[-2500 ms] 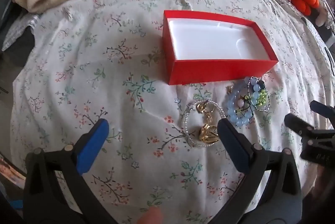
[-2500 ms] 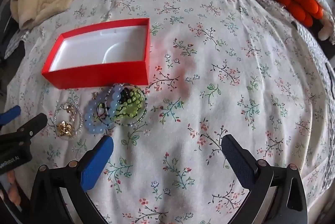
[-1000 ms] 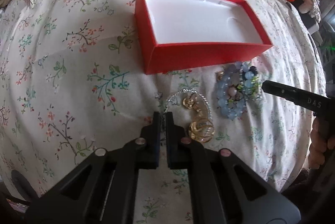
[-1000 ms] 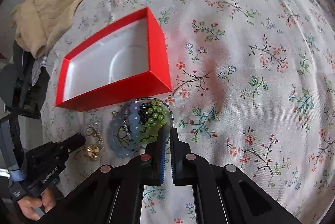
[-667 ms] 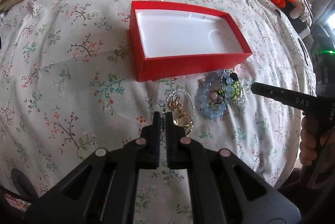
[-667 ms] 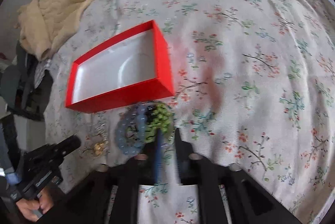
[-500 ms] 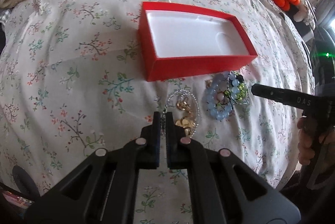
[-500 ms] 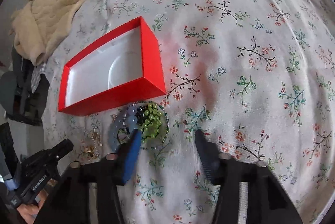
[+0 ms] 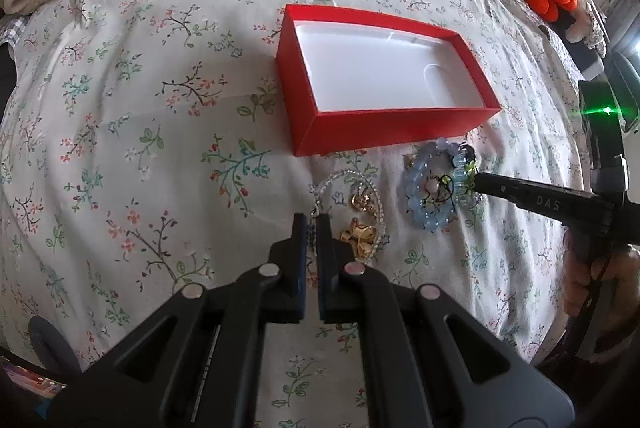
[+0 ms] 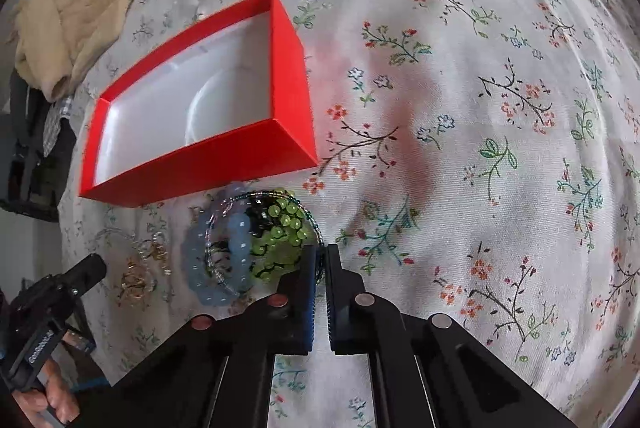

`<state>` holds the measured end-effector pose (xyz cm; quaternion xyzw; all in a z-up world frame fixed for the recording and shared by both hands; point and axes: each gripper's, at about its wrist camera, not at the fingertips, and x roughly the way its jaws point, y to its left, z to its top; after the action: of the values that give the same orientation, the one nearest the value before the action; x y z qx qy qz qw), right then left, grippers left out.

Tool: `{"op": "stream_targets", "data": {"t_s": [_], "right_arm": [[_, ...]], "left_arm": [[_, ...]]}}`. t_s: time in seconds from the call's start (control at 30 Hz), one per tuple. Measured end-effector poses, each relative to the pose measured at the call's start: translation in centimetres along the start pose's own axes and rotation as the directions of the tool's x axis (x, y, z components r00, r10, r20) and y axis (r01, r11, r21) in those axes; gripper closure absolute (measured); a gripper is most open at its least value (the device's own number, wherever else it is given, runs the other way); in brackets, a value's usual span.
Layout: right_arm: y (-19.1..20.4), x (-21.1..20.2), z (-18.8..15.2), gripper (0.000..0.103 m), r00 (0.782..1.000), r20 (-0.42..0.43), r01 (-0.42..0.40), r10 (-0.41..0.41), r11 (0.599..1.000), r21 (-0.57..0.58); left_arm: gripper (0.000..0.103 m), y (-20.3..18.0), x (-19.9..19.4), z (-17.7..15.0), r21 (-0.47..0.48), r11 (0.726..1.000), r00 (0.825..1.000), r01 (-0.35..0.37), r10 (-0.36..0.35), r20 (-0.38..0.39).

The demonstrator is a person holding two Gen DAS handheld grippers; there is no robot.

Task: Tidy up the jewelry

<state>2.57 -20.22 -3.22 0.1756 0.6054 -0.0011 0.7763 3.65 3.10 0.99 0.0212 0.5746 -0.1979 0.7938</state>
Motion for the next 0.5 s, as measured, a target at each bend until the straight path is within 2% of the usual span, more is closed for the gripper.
{"op": "stream_targets", "data": {"t_s": [0.5], "right_arm": [[2.0,-5.2,-0.9,0.100,0.990,0.115,-0.073,0.081,0.995,-0.070]], "left_arm": [[0.098,-0.6,-3.1,0.2,0.004,0.999,0.995,0.051,-0.051,0.084]]}}
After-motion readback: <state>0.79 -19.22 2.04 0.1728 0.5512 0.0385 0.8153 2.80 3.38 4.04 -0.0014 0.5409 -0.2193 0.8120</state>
